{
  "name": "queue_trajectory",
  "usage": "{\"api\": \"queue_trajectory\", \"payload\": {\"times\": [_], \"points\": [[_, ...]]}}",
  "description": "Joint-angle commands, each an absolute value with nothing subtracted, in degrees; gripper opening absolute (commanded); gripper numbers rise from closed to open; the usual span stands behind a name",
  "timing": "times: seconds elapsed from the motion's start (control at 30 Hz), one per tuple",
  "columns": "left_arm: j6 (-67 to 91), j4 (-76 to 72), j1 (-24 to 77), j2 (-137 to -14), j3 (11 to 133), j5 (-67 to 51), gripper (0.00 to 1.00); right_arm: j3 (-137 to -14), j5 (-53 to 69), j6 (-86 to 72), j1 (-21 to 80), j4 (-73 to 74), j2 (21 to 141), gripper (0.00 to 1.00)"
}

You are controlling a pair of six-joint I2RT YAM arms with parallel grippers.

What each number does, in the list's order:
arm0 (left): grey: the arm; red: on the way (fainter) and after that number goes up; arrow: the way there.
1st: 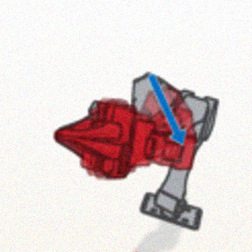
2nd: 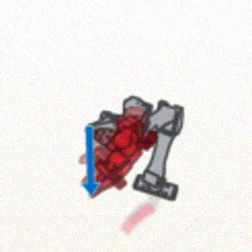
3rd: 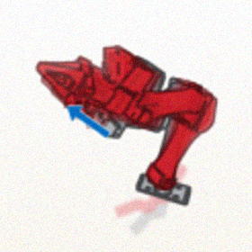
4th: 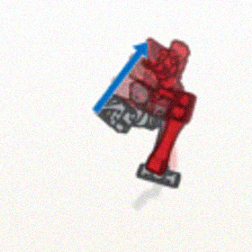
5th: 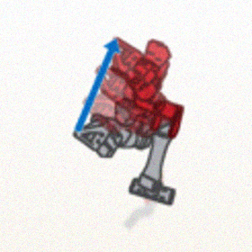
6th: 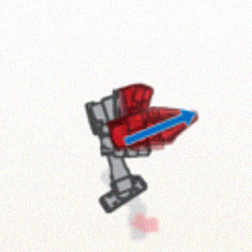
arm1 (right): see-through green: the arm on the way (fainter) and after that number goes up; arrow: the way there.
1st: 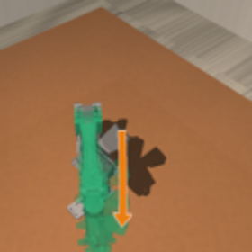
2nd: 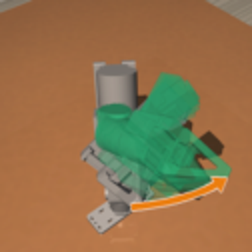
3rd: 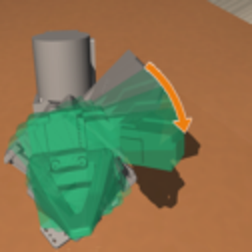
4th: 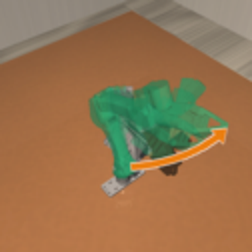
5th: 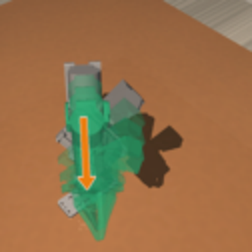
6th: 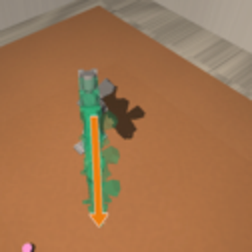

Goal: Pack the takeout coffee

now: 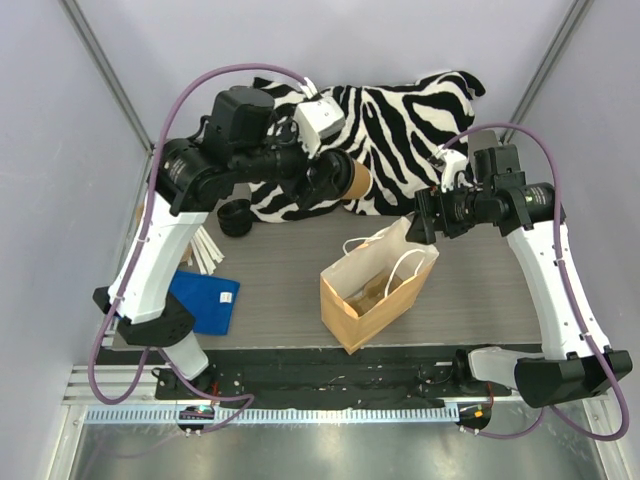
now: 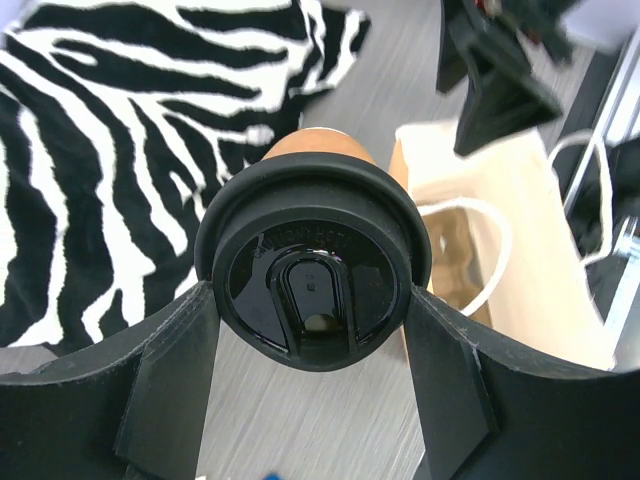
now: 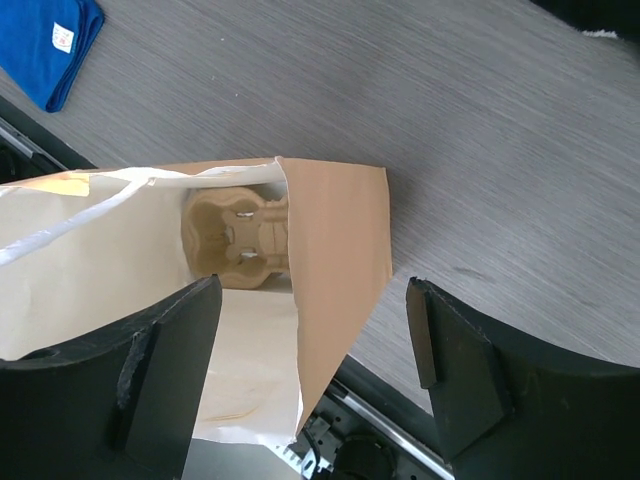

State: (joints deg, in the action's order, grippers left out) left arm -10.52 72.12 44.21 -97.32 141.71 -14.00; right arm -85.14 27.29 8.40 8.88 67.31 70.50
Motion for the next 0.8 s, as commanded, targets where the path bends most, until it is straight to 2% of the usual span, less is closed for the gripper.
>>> {"api": "queue_trajectory", "payload": {"times": [0.0,0.2,0.37,0.57,0.77], "points": [[-5.8,65.4,43.6,-95.2,142.4,-14.6,0.25,-89.5,28.2,13.6,8.7,66.2,68.7,0.84],[-5.2,67.8,43.7,-95.1,143.5,-6.3,0.26,-91.9,42.1,31.1,8.7,65.6,67.3,0.88],[-3.7,66.8,43.6,-91.5,137.5,-5.7,0.25,-92.3,47.8,41.2,9.1,68.3,69.5,0.89],[-4.5,66.9,43.5,-89.5,137.0,-10.2,0.25,-99.0,40.4,35.4,9.4,69.2,74.4,0.89],[-2.3,66.4,45.2,-89.6,136.7,-21.3,0.25,-96.8,34.9,30.0,9.5,72.9,71.4,0.88]]}}
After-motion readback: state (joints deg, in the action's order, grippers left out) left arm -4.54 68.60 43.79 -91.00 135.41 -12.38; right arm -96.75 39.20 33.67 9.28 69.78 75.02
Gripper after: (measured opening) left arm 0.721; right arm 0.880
